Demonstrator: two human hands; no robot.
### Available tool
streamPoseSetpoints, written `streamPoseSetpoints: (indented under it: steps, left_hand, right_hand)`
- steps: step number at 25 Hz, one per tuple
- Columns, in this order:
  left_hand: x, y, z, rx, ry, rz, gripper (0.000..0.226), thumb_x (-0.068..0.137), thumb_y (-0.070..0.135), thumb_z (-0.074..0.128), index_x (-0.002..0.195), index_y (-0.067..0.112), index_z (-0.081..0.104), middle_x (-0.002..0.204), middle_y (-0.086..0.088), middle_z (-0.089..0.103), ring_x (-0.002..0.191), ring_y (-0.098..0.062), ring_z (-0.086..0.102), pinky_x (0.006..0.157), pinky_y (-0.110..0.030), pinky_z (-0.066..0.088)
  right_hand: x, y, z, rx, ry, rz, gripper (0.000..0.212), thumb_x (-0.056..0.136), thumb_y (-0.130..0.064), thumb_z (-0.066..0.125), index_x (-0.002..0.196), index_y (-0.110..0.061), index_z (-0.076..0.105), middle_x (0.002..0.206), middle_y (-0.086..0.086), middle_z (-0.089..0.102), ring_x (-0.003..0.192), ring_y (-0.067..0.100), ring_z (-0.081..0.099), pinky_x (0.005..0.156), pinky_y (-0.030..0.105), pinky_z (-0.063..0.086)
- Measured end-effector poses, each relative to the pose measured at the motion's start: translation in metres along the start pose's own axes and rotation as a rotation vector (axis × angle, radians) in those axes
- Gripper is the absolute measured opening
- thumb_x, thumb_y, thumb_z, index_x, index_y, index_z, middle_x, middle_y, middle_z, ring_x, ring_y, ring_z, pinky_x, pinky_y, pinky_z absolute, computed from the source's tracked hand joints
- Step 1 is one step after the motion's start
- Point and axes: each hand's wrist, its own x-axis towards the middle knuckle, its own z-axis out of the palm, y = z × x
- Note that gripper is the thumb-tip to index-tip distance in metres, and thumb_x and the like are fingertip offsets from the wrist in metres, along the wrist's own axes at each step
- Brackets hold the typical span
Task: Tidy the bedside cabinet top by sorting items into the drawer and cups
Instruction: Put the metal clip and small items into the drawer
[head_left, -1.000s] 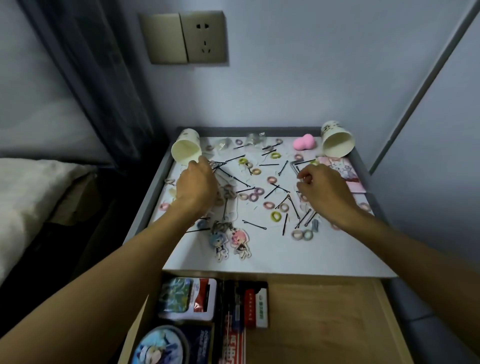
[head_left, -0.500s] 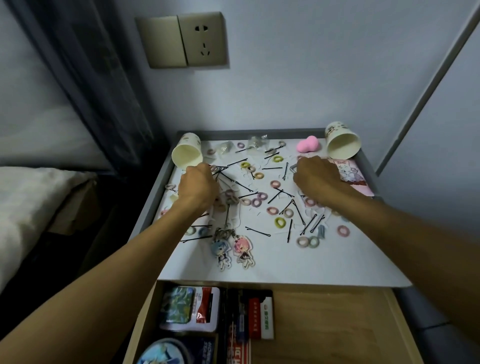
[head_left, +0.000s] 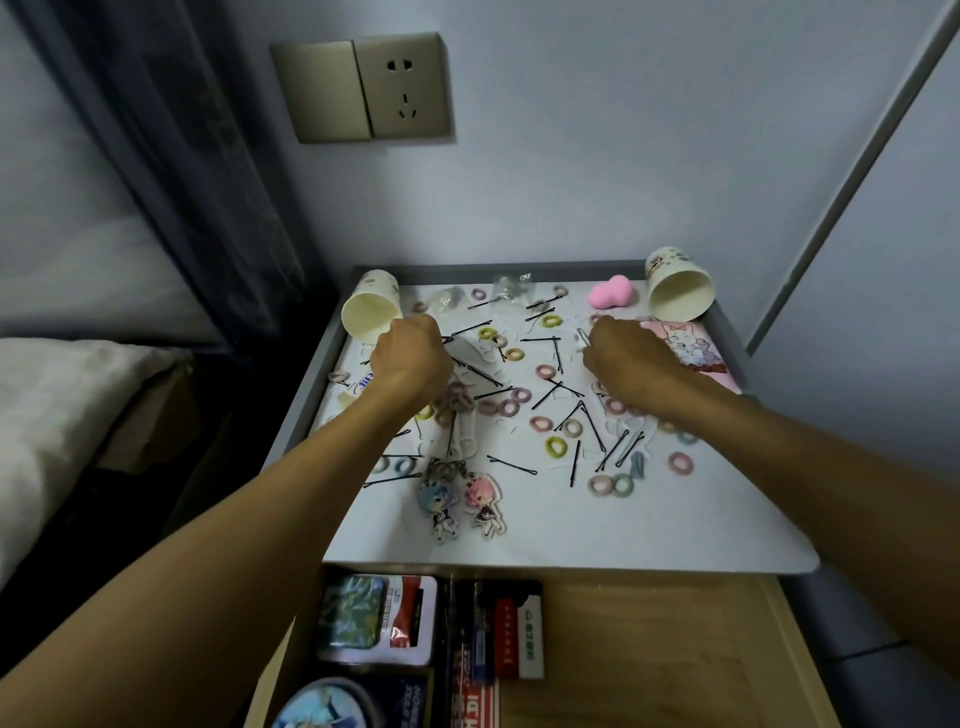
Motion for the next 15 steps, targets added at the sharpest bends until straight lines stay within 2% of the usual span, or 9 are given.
streamPoseSetpoints:
  steps: [3, 7, 10, 12, 15]
  left_hand:
    - [0.007, -0.007, 0.001, -0.23, 0.063, -0.031, 0.018, 0.087, 0.003, 0.055, 0.101, -0.004, 0.064, 0.096, -0.022, 0.063, 0.083, -0.039, 0.064, 0.068, -0.041, 0.056]
    - [0.004, -0.015, -0.006, -0.607, 0.07, -0.096, 0.013, 0.089, 0.01, 0.06, 0.093, 0.002, 0.071, 0.089, -0.021, 0.069, 0.079, -0.037, 0.068, 0.072, -0.048, 0.06]
    - [-0.004, -0.018, -0.009, -0.673, 0.04, -0.106, 0.01, 0.09, 0.007, 0.061, 0.086, 0.005, 0.07, 0.082, -0.02, 0.069, 0.077, -0.035, 0.07, 0.074, -0.045, 0.06]
    - [-0.007, -0.02, -0.01, -0.694, 0.043, -0.115, 0.016, 0.091, 0.007, 0.06, 0.077, 0.012, 0.066, 0.079, -0.02, 0.069, 0.076, -0.035, 0.071, 0.074, -0.042, 0.061]
    - [-0.006, -0.02, -0.009, -0.671, 0.043, -0.131, 0.008, 0.091, 0.015, 0.061, 0.09, 0.01, 0.067, 0.083, -0.017, 0.069, 0.07, -0.032, 0.068, 0.07, -0.041, 0.059]
  right_hand:
    - [0.0, 0.003, -0.001, 0.147, 0.071, -0.004, 0.023, 0.097, -0.026, 0.055, 0.079, -0.012, 0.06, 0.081, 0.011, 0.064, 0.077, 0.03, 0.059, 0.065, 0.032, 0.04]
    - [-0.003, 0.004, -0.006, 0.302, 0.171, 0.002, 0.017, 0.091, -0.027, 0.065, 0.086, -0.012, 0.071, 0.089, 0.004, 0.068, 0.085, 0.023, 0.063, 0.081, 0.036, 0.051]
    - [-0.006, -0.002, -0.01, 0.363, 0.233, -0.008, 0.015, 0.09, -0.022, 0.067, 0.086, -0.008, 0.07, 0.089, 0.001, 0.065, 0.084, 0.02, 0.061, 0.085, 0.04, 0.052]
    - [-0.008, -0.009, -0.011, 0.421, 0.276, -0.03, 0.01, 0.091, -0.02, 0.066, 0.086, -0.011, 0.068, 0.086, -0.002, 0.062, 0.084, 0.019, 0.06, 0.083, 0.04, 0.052]
    - [-0.011, -0.02, -0.011, 0.523, 0.285, -0.066, 0.007, 0.092, -0.02, 0.064, 0.089, -0.014, 0.063, 0.083, -0.001, 0.066, 0.081, 0.018, 0.064, 0.077, 0.035, 0.053]
